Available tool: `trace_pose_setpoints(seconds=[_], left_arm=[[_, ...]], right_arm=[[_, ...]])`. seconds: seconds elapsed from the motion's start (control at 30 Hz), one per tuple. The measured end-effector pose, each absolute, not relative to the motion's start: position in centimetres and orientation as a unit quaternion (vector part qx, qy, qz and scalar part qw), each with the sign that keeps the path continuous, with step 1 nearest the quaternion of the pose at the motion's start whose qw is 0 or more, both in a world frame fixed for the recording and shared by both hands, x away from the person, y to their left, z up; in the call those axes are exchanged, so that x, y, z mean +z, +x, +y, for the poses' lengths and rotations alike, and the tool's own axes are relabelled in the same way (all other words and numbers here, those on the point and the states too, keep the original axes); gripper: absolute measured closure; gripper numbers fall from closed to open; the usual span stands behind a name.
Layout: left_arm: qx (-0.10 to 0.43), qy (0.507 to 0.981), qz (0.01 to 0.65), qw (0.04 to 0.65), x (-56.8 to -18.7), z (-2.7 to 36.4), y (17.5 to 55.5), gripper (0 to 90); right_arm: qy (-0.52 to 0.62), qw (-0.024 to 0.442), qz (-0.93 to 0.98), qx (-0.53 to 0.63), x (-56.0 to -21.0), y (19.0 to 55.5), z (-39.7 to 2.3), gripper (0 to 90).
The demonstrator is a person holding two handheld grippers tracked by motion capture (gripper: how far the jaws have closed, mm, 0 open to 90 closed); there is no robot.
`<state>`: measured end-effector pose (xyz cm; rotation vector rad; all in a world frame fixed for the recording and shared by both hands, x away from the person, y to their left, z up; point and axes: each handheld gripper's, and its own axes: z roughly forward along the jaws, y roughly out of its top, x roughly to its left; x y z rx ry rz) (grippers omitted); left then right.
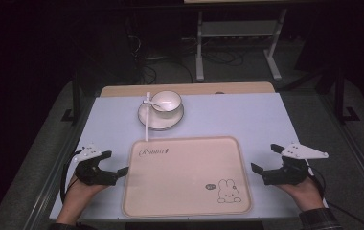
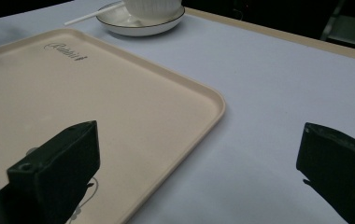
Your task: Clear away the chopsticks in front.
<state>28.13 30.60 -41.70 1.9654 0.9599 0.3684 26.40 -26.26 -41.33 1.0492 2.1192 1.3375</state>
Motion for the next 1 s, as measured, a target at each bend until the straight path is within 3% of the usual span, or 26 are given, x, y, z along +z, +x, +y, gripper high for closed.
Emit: trace_pose_setpoints(seconds=[1.0], left_arm=[[0.168,0.797,0.406,0.415,-39.5,28.4,34.6,2.0]], right_arm=[[0.369,0.213,0.77,0.475,-41.3,26.2,-26.0,0.0]])
